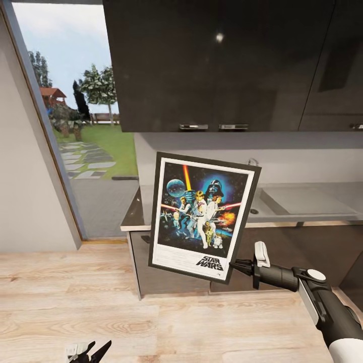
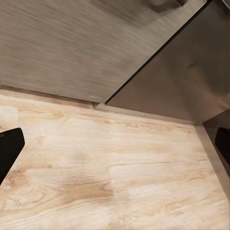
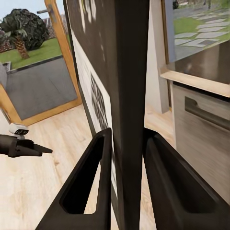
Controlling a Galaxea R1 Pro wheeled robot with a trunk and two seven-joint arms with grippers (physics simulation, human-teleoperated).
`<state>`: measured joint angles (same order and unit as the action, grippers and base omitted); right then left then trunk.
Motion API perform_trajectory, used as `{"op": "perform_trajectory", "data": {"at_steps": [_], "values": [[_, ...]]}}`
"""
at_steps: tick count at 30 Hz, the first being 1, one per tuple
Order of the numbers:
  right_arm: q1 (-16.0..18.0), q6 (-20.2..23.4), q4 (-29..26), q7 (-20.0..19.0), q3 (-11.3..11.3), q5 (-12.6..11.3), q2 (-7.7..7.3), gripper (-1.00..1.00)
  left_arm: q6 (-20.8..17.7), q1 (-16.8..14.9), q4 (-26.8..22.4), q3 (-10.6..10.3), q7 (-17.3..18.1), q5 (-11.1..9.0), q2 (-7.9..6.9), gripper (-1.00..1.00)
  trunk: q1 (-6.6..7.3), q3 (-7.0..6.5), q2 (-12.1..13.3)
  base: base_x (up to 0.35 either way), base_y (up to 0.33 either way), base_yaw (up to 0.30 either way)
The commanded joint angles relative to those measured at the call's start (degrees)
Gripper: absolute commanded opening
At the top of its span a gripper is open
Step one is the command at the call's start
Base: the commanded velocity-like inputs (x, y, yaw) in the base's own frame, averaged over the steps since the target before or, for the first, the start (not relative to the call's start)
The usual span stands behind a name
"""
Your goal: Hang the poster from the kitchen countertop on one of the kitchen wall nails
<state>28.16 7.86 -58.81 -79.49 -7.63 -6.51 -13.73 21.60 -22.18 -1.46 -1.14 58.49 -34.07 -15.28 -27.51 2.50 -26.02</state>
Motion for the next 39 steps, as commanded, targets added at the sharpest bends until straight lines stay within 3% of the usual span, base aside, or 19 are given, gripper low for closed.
{"op": "perform_trajectory", "data": {"at_steps": [1, 8, 39], "values": [[0.06, 0.84, 0.02, -0.40, -0.02, -0.26, 0.00, -1.00, 0.28, -0.06, 0.05, -0.14, 0.13, -0.12, -0.01, 1.00, 0.19, -0.06, 0.30, 0.000, 0.000, 0.000], [0.06, 0.84, 0.02, -0.40, -0.02, -0.26, 0.00, -1.00, 0.28, -0.06, 0.05, -0.12, 0.13, -0.12, -0.01, 1.00, 1.73, -1.32, 3.11, 0.000, 0.000, 0.000], [0.06, 0.84, 0.02, -0.40, 0.05, -0.26, 0.02, -1.00, 0.28, -0.06, 0.05, -0.10, 0.13, -0.12, -0.01, 1.00, 1.73, -1.32, 3.11, 0.000, 0.000, 0.000]]}}
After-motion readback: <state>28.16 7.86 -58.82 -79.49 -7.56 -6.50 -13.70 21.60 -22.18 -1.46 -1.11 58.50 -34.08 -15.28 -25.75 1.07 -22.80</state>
